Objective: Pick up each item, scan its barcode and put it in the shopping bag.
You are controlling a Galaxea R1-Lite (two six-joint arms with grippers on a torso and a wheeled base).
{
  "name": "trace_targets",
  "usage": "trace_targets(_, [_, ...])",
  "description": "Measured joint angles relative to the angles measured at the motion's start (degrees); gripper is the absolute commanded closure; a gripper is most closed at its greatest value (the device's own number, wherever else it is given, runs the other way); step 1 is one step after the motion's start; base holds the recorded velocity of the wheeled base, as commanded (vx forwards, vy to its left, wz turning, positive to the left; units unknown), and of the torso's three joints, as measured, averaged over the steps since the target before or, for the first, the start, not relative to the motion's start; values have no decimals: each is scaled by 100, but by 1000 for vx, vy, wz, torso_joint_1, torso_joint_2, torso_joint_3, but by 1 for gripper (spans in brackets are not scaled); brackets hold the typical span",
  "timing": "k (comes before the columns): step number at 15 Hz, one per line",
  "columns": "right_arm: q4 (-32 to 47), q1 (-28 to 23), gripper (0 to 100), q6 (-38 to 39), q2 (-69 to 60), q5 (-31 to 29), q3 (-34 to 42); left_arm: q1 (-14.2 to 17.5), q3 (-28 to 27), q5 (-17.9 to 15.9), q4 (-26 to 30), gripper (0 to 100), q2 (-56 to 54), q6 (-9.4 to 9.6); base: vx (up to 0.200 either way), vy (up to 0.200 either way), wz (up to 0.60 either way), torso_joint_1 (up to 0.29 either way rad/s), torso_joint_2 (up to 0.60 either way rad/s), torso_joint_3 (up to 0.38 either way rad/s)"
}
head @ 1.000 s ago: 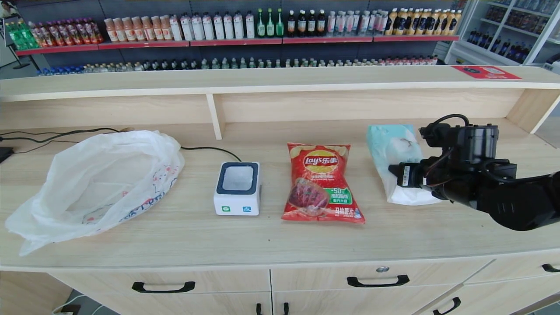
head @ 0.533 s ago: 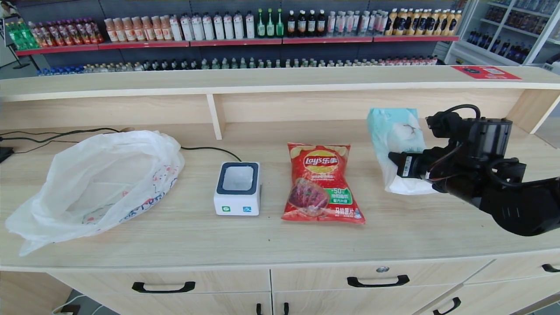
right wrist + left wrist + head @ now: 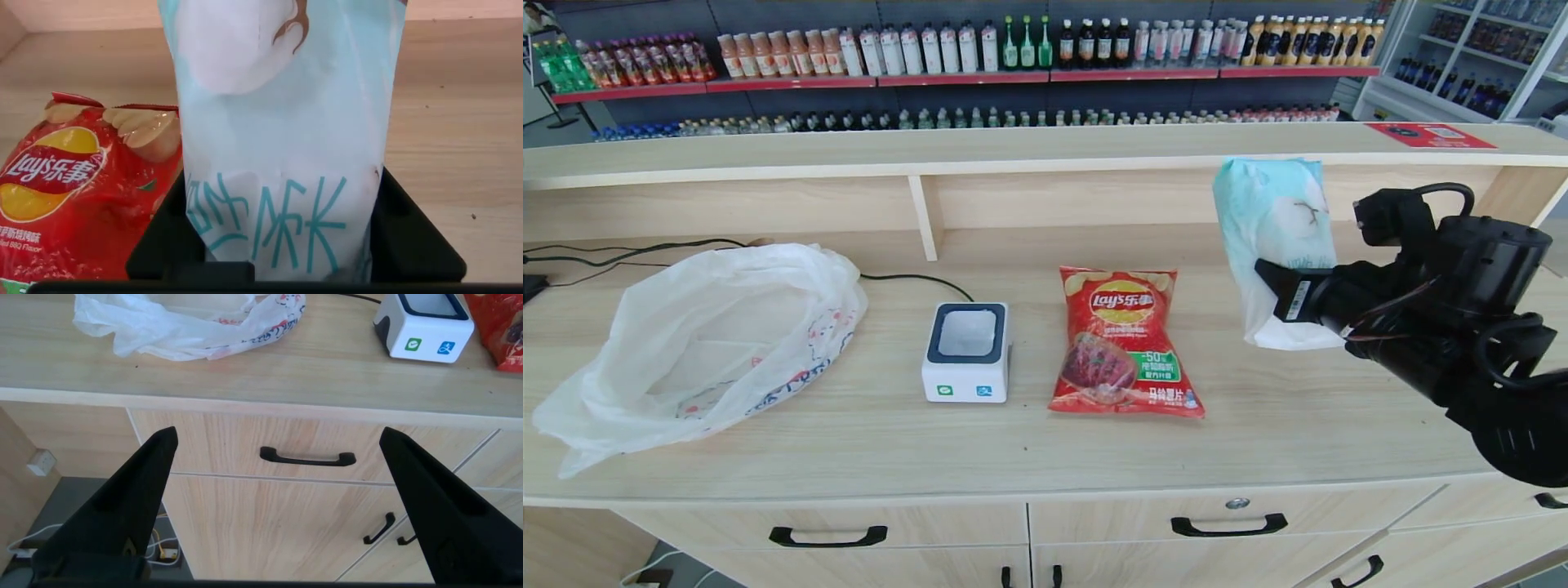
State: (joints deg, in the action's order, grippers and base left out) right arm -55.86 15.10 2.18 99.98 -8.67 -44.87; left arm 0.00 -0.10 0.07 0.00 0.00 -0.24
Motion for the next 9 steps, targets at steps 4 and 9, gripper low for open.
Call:
trace_targets(4, [-1237, 140, 100, 22, -28, 24, 400, 0, 0, -2, 0, 0, 0, 2, 0, 0, 0, 0, 0, 0])
trace_targets(9, [-2658, 335, 100, -213, -11, 167, 930, 0, 0, 0, 0, 0, 0, 2, 0, 0, 0, 0, 0, 0])
